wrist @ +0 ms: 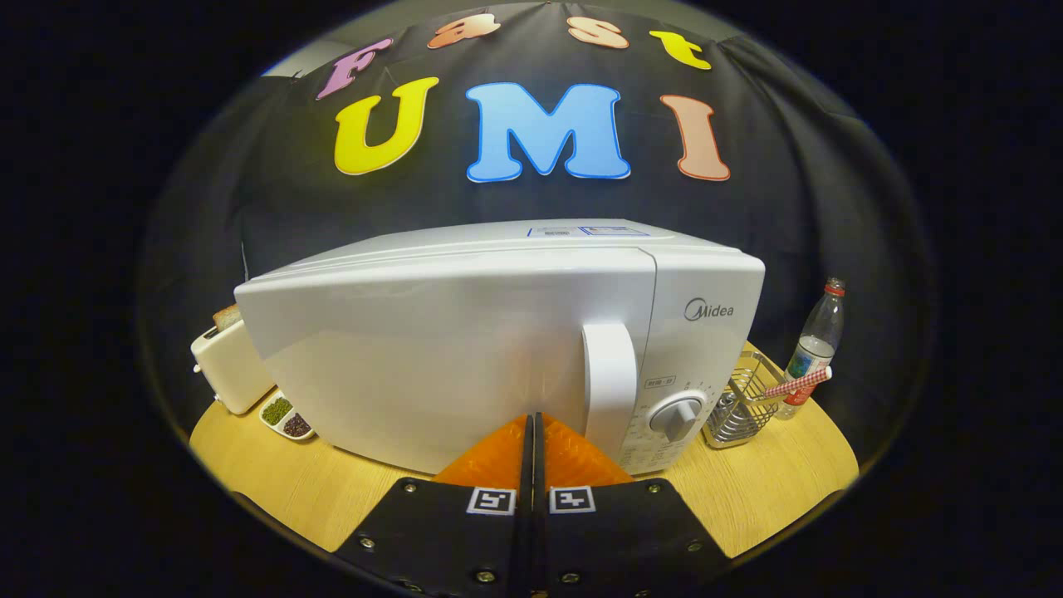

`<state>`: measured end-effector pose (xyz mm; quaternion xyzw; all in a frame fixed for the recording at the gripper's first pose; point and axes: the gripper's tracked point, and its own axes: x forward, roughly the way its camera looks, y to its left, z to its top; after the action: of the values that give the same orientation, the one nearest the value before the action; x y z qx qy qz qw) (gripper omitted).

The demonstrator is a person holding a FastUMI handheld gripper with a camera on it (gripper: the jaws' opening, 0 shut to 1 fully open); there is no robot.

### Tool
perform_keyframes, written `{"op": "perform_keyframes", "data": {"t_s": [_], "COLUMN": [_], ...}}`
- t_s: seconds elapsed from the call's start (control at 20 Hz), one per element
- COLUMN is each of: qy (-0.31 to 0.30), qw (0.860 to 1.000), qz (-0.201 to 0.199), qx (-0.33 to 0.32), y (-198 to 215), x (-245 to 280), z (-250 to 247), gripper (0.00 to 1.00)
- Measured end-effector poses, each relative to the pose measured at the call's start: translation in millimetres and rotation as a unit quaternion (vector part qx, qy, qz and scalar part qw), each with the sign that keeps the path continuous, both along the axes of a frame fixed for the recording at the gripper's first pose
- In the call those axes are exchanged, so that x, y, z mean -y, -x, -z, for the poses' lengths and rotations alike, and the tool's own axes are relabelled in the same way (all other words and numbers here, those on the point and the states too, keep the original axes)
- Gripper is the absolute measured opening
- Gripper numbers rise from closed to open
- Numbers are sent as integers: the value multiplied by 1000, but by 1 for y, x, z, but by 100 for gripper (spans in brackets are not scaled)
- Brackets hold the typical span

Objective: Open the microwave, put the food inside, and close the microwave door.

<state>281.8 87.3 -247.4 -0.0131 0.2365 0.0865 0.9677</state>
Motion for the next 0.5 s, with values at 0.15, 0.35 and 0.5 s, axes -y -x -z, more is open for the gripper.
{"op": "perform_keyframes", "data": {"t_s": [0.15,0.35,0.5], "qy": [21,14,-7], "qw": [999,999,999], "qz": [-20,-19,-4], "qx": [25,40,46], "y": [24,54,74], "x": [-1,5,10], "z": [-18,-40,-59], "gripper": [1,1,1]}}
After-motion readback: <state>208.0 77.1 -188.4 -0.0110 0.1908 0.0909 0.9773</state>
